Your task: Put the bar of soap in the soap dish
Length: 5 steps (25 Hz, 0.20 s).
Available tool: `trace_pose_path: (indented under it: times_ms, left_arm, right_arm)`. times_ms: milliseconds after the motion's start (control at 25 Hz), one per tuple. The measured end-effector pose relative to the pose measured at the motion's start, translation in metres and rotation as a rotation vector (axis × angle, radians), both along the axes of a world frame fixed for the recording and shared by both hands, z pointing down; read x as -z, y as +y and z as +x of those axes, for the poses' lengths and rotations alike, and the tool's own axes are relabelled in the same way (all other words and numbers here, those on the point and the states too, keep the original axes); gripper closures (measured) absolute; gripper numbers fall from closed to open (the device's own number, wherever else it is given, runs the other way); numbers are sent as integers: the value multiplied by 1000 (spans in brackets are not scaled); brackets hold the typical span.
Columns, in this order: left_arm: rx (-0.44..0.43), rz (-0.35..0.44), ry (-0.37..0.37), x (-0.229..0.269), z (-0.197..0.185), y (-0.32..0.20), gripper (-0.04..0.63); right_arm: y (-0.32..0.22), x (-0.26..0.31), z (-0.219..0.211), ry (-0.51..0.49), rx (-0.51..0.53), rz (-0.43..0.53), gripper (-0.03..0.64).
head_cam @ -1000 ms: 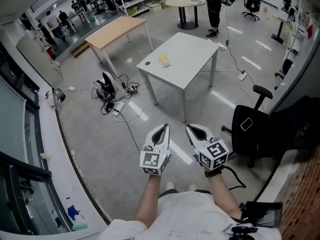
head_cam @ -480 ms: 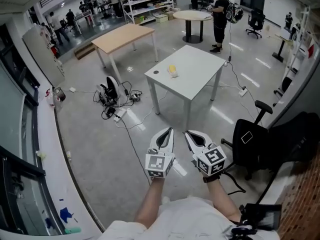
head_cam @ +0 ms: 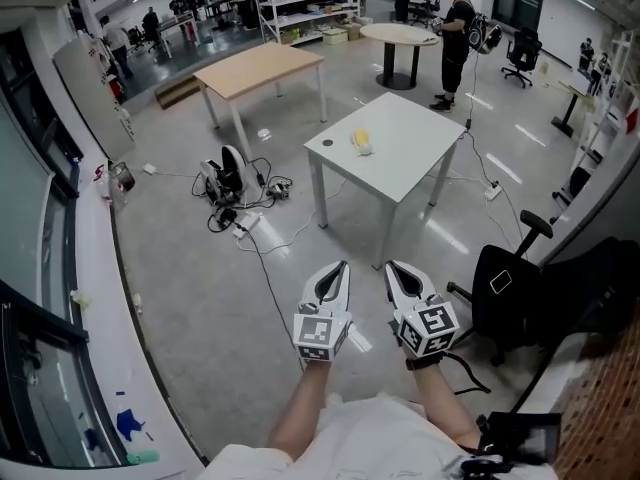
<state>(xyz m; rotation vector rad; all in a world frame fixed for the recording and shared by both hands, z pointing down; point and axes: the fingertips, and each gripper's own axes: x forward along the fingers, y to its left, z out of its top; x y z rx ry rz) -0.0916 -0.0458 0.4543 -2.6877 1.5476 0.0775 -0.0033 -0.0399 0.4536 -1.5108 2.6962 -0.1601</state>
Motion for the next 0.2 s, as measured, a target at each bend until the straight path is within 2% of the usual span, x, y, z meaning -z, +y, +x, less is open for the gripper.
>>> trace_pose_path:
  times_ms: [200]
  left_arm:
    - [-14, 23, -8, -9, -16, 0, 595]
  right_arm:
    - [-6, -10, -18, -10, -3, -31, 607]
